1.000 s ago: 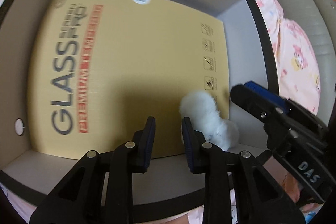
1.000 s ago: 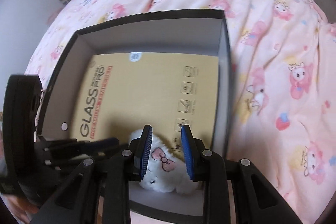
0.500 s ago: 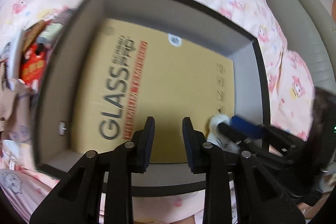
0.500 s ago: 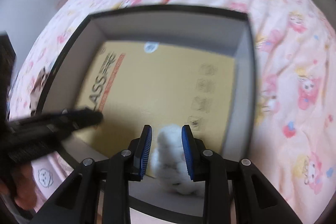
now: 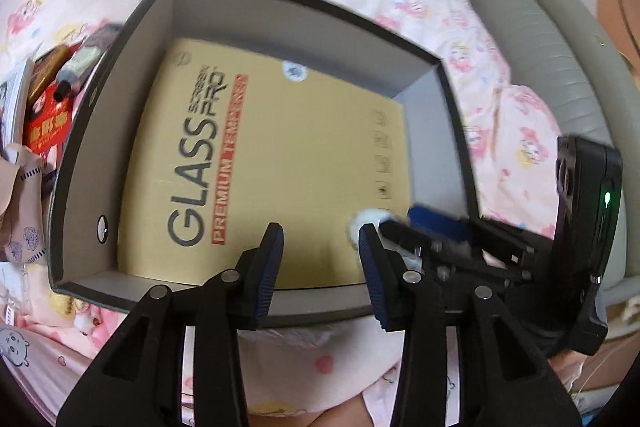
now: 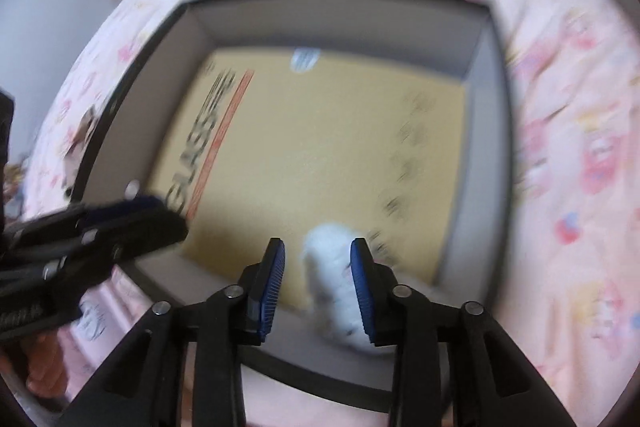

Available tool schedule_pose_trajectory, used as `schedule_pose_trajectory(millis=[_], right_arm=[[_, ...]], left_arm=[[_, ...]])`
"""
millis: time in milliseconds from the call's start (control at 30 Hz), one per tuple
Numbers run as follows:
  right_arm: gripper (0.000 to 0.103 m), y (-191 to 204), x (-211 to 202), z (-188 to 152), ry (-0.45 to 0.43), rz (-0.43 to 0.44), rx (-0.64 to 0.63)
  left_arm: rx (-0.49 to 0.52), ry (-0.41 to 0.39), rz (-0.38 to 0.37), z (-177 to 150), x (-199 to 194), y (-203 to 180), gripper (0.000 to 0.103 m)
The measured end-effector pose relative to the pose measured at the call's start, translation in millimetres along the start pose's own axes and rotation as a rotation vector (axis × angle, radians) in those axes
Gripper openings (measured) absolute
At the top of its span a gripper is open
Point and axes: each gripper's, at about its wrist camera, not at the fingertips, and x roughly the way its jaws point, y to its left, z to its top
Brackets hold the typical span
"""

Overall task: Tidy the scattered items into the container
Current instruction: 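Open the left gripper to drop the plush and withdraw, then grasp the beige fabric pouch with the left gripper and lift it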

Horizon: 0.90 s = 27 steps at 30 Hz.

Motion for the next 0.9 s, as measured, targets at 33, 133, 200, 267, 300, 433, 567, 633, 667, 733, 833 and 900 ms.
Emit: schedule_pose_trajectory(millis=[33,133,200,267,300,433,567,633,667,733,833,900], right_arm=[[0.037,0.9,-8.8,-1.1,-0.039,-0.028,0.014],[0.039,7.9,-32.8,-1.9,-0.133,-0.052,0.046],[0.040,15.8,-48.1,-4.7,-0.173,-0.011,0.061],[0.043,23.2,-62.3,-8.8,-0.201,0.004,0.069],[0.043,32.6,-64.5,-7.9,-0.216,-0.005,0.064],[0.043,74.3,-65.1,0.7,-0.226,0.032,0.020],[0.043,122.7,-58.3,1.4,-0.226,0.057,-0.058],[0.043,142.1,-51.1,-2.1,-0.211,0.068,-0.089],[0.043,152.9,-45.4,-1.4,-0.196,0.079,-0.106],[0.043,171.5,-38.6,-4.0,-0.177,0.116,-0.127],[0.044,197.6,-19.1,1.1,-0.127,0.180,-0.134],[0.044,217.1,-4.2,7.0,-0.093,0.199,-0.130]], left_arm=[[0.017,-0.018,-0.004,-1.4,-5.7,-4.2,0.043],[0.070,-0.075,-0.017,-5.0,-31.1,-15.5,0.047],[0.101,-0.103,-0.019,-8.1,-46.3,-18.7,0.046],[0.121,-0.136,-0.006,-12.6,-65.4,-18.7,0.047],[0.130,-0.150,0.001,-15.4,-75.7,-16.4,0.047],[0.127,-0.191,0.014,-25.8,-111.1,1.5,0.048],[0.069,-0.217,0.027,-36.7,-133.7,36.7,0.048],[0.004,-0.226,0.043,-41.5,-140.6,60.6,0.048],[-0.038,-0.238,0.060,-44.3,-144.3,71.6,0.048],[-0.147,-0.288,0.105,-52.6,-152.6,97.5,0.048],[-0.268,-0.339,0.144,-60.9,-155.2,133.8,0.048],[-0.351,-0.350,0.152,-61.6,-152.3,162.0,0.048]])
